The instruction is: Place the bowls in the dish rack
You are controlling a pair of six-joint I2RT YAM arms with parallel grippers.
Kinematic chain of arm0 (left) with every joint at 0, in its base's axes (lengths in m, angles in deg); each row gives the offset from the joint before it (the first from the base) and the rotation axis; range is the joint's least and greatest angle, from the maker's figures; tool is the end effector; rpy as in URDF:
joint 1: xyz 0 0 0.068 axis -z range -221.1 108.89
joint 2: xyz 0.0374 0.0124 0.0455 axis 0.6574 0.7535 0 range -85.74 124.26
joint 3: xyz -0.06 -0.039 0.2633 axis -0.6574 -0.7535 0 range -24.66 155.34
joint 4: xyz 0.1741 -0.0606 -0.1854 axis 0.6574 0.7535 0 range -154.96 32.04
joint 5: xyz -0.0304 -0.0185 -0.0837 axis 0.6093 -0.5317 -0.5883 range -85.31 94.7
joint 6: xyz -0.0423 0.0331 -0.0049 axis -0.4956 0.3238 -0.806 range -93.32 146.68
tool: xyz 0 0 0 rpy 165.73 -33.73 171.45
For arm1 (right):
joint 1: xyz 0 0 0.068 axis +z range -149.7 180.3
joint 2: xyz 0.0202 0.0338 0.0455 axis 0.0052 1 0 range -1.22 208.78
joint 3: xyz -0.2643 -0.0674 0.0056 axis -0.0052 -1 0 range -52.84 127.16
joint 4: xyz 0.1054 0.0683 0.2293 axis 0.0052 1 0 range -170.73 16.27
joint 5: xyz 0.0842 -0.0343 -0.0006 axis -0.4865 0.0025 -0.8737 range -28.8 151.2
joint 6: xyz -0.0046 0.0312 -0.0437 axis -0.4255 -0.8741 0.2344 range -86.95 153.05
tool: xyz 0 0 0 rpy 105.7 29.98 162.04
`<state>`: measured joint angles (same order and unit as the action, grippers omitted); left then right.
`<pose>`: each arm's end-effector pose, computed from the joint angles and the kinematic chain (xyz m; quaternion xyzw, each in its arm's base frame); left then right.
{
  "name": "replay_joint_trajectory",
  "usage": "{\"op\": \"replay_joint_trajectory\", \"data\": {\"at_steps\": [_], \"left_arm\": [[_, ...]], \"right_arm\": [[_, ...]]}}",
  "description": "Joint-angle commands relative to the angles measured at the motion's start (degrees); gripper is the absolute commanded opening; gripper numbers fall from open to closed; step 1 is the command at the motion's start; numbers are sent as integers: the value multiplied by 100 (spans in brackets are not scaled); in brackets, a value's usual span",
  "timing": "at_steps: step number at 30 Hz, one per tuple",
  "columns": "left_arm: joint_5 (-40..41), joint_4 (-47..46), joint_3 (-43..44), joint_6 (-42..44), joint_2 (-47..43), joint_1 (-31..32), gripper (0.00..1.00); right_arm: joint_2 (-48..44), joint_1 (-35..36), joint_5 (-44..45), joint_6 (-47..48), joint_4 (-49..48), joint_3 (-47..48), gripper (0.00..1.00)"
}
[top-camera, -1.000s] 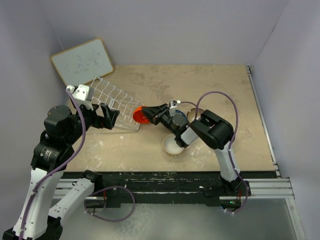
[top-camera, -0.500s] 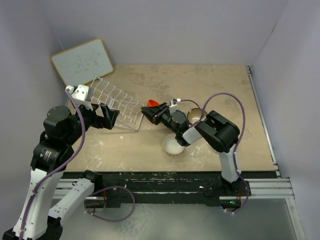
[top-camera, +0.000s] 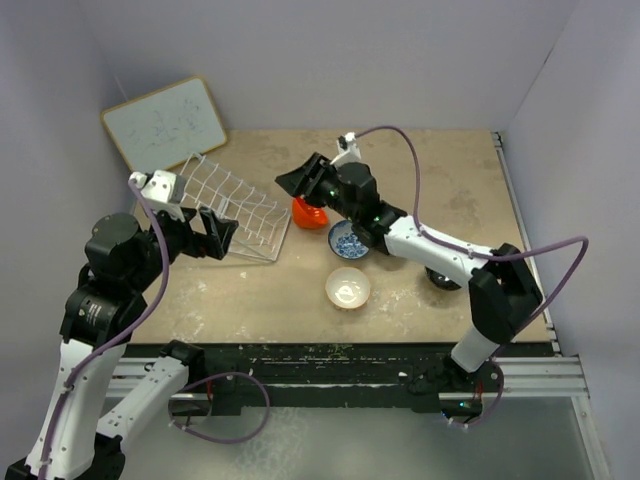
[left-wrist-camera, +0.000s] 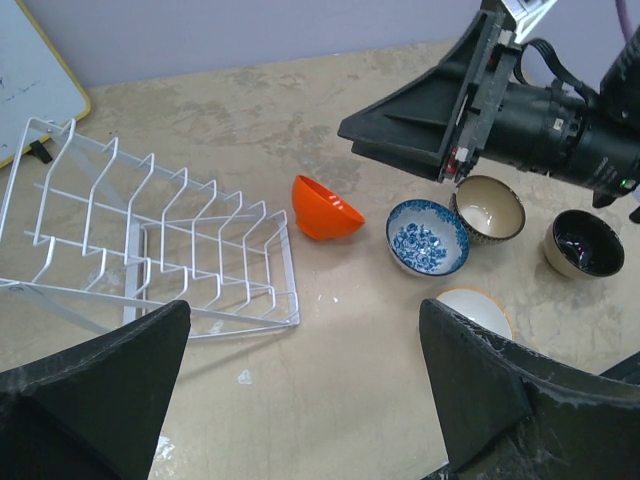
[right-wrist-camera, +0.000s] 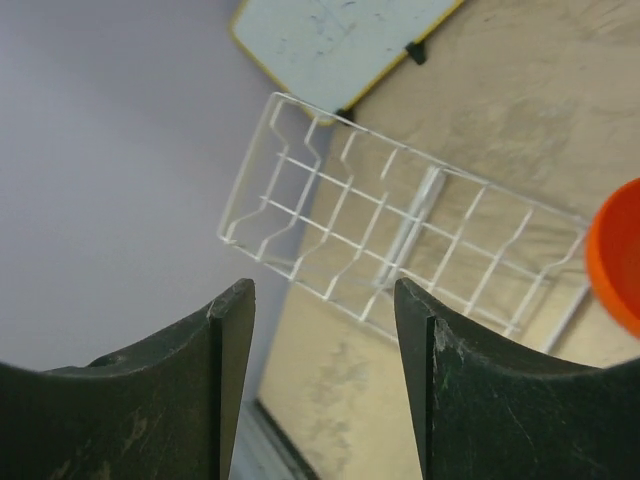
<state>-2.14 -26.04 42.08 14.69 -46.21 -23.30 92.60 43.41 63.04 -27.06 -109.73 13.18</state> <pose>0.1072 -0.0389 0.4249 0.0768 0.7712 -0.2067 0.5972 0.2867 0.2670 0.3181 0.1148 0.6902 0.5530 0.4524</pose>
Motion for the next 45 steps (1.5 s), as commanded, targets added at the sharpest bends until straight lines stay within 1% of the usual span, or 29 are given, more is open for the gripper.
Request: {"op": "replay_joint_trajectory", "data": {"at_steps": [1, 3, 4, 6, 9, 13, 20, 26, 29, 32, 35, 38, 45], "left_arm": [[135, -61, 234, -14, -87, 23, 99], [254, 10, 292, -24, -128, 22, 99], [321, 41, 330, -24, -156, 24, 99], [445, 99, 380, -6, -215, 23, 99], [529, 144, 410, 34, -284, 23, 99], [582, 182, 380, 82, -331, 24, 99], [691, 261, 331, 194, -375, 25, 99], [736, 245, 298, 225, -394, 25, 99], [719, 216, 286, 232, -371, 29, 99], [709, 196, 287, 241, -334, 23, 99], [714, 187, 287, 241, -332, 23, 99], [754, 208, 287, 247, -340, 25, 99], [763, 222, 286, 276, -301, 23, 99]], "right_arm": [[404, 22, 190, 2021, 3073, 1211, 61], [697, 31, 405, 2428, 3738, 1675, 61], [786, 35, 420, 2656, 3856, 1782, 61], [993, 38, 177, 2987, 3952, 1939, 61], [1323, 26, 78, 3590, 4183, 2213, 60], [1666, 10, 215, 4151, 4328, 2532, 59], [1773, -110, 175, 4588, 4038, 2616, 58], [1559, -110, 215, 4879, 3775, 2552, 57], [1609, -117, 344, 5064, 3791, 2673, 60], [1965, -134, 316, 5252, 4068, 3069, 63], [2268, -158, 196, 5297, 4200, 3342, 62], [2345, -222, -16, 5231, 4062, 3323, 59], [2453, -314, -194, 5085, 4033, 3347, 52]]}}
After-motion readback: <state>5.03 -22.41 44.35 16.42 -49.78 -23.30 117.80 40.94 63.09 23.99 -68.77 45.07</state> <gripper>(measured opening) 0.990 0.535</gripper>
